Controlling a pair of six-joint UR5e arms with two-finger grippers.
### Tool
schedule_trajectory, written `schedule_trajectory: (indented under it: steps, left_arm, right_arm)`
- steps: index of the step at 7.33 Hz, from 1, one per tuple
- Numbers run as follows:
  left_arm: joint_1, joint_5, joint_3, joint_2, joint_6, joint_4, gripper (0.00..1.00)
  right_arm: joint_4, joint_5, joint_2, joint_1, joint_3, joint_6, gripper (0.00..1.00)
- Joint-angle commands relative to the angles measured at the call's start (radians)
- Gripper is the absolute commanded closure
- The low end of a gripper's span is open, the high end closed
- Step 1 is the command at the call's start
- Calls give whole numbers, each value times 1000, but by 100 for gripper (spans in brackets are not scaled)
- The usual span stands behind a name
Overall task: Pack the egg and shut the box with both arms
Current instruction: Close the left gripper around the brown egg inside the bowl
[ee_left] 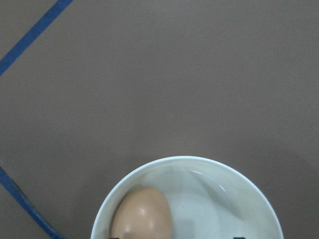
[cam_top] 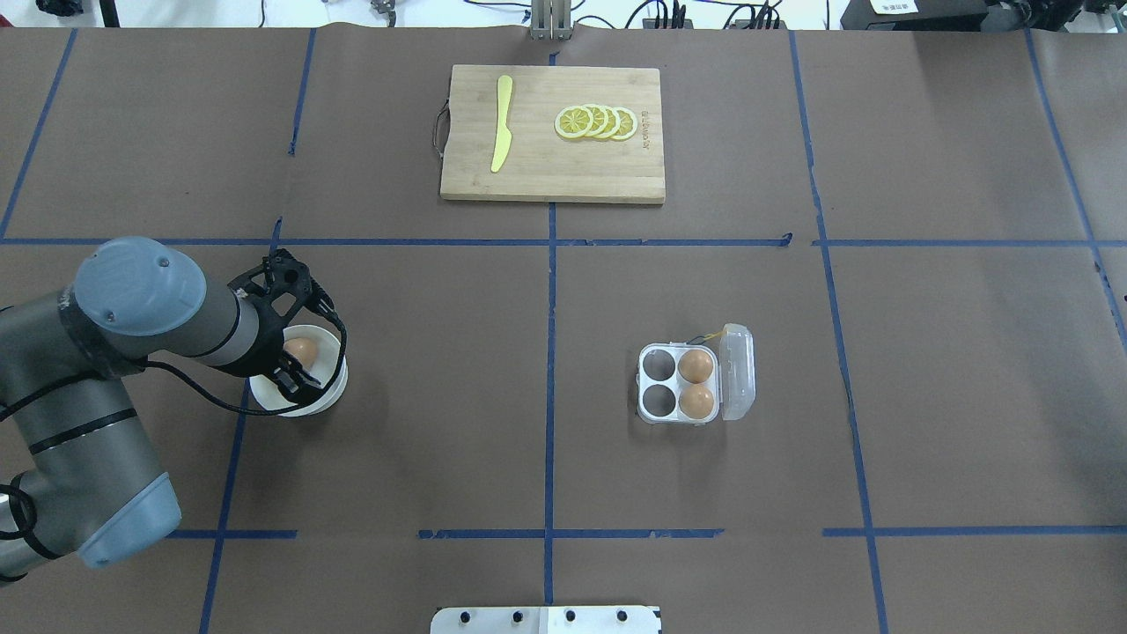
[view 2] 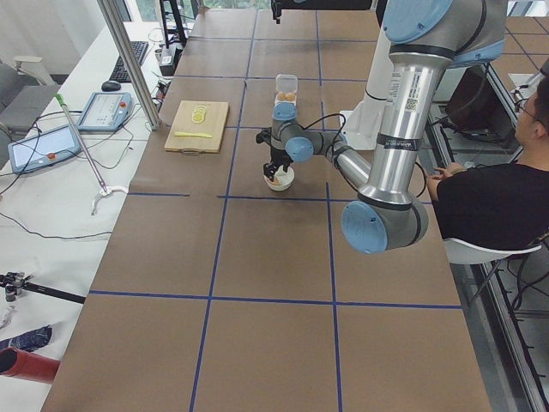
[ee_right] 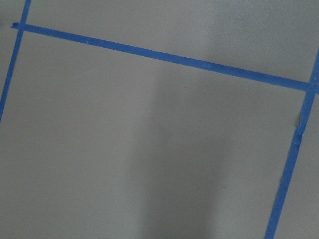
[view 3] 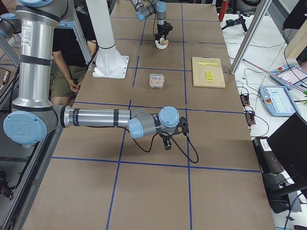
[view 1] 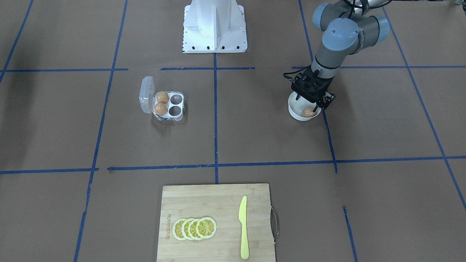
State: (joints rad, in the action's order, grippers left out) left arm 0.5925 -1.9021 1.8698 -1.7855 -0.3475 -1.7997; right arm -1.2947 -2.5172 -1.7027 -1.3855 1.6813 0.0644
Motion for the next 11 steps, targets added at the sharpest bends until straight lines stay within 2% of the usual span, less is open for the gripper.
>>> schedule_trajectory:
  steps: [1,4,11]
  left_arm:
    - [0,0,-4,0,1,-4,21]
    - [-2,0,-43,-6,1,-47,21]
    - [-2,0,-57,-8,1,-52,25]
  right_arm:
    - [0,0,1,0,0,0,0]
    - [0,0,0,0,0,0,0]
    - [-2,0,0,6,-3,0,0]
